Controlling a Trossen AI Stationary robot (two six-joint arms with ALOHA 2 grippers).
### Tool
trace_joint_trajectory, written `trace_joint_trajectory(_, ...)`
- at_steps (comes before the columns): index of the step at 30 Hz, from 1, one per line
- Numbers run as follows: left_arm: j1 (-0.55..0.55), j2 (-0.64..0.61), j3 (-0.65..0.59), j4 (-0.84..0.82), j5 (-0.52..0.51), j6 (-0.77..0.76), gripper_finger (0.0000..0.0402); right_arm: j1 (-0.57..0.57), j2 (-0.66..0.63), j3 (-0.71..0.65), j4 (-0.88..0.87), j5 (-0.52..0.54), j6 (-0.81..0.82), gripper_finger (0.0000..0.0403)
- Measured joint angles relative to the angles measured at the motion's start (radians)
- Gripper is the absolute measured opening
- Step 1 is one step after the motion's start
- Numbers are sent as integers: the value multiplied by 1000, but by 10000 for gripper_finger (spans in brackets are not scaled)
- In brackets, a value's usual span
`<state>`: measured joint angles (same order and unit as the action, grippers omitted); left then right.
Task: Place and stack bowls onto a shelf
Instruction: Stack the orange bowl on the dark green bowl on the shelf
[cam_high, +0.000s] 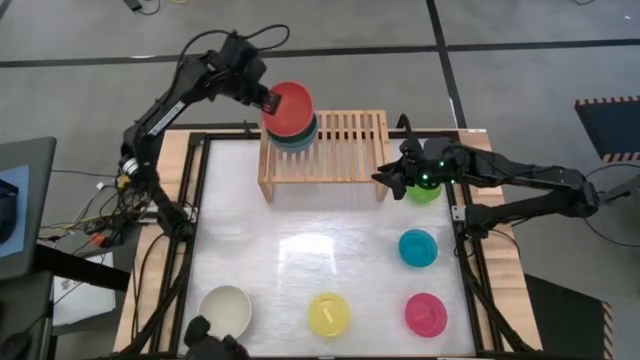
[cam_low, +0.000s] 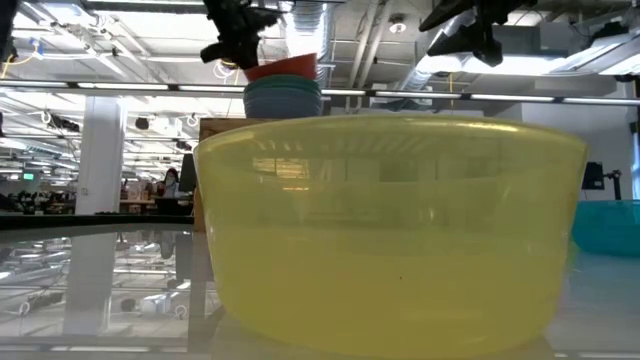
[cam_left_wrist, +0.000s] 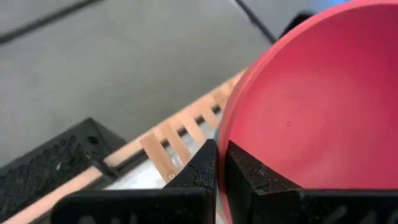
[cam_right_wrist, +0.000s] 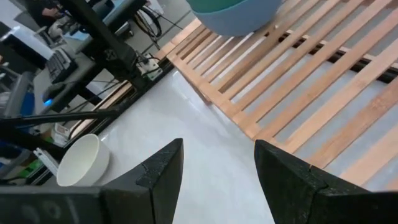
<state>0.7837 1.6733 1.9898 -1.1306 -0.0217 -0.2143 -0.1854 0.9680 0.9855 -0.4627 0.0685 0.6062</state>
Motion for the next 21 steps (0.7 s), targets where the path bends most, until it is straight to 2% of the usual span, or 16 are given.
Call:
trace_joint_trajectory(6, 7, 92, 101, -117, 60, 46, 0, 9, 0, 0, -1, 35, 16, 224)
trace_joint_trajectory(12, 10, 109, 130, -120, 156, 90, 4, 7, 0, 0, -1, 40, 25, 224)
trace_joint_trajectory(16, 26, 109, 142, -143, 180, 91, 28, 7, 0, 0, -2, 42, 30, 224)
trace_joint_trajectory(21, 58, 110, 142, -212, 176, 98, 78, 0, 0, 0, -2, 47, 33, 224)
